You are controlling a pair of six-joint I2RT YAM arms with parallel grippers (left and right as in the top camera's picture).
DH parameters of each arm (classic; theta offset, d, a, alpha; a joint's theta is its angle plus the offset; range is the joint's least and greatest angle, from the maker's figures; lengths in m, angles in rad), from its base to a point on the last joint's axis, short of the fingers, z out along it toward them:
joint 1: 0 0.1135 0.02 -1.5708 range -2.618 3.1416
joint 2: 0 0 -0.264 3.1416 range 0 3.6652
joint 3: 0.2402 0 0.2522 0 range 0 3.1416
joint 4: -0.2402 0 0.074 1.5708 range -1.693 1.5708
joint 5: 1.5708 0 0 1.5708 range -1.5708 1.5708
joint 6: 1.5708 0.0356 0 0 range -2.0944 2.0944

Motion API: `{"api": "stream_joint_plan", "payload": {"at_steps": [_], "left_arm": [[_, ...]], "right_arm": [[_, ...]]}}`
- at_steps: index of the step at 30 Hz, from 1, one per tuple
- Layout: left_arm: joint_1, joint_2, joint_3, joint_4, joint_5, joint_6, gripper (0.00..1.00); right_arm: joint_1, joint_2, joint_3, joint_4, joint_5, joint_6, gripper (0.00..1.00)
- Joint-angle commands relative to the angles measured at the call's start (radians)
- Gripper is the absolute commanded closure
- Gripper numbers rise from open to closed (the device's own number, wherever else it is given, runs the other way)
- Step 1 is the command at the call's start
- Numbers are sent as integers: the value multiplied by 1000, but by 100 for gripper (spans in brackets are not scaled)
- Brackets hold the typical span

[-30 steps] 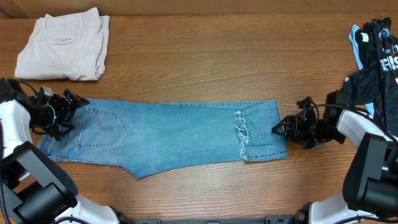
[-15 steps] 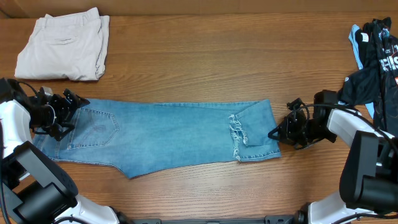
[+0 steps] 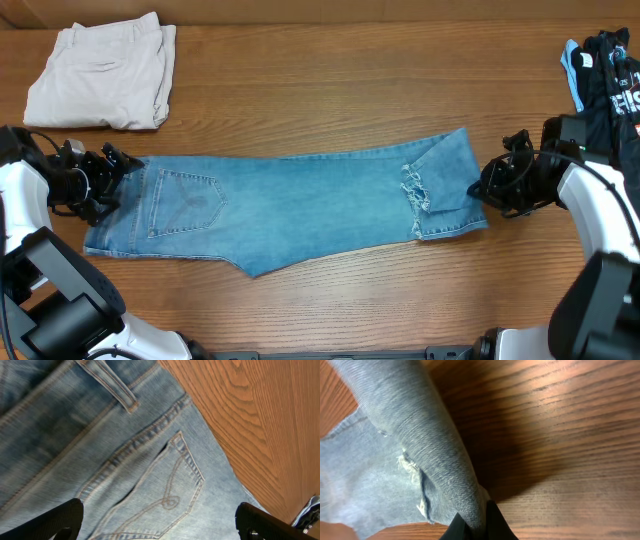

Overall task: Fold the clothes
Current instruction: 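Fold the leg end leftward again with the right gripper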

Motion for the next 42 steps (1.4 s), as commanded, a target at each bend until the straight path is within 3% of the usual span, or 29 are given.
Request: {"api": "stream_joint_plan", "payload": {"at_steps": [1,9,18,26,34,42], "left_arm": [[3,-10,-5,-3,2,8,0],[3,-10,-5,-7,2,8,0],[3,-10,-5,-12,2,8,0],[3,-10,-5,-12,2,8,0],[3,-10,-5,-12,2,8,0],[3,-10,-5,-10,2,8,0]], "right_arm": [[90,-80,38,-5,119,76,96],[320,-76,37,3,297,260,96],[466,-60,37,31,316,311,96],[546,-54,37,58,365,343,96],[555,-54,75,-41,673,438,96],[566,-53,145,-79,689,411,96]]}}
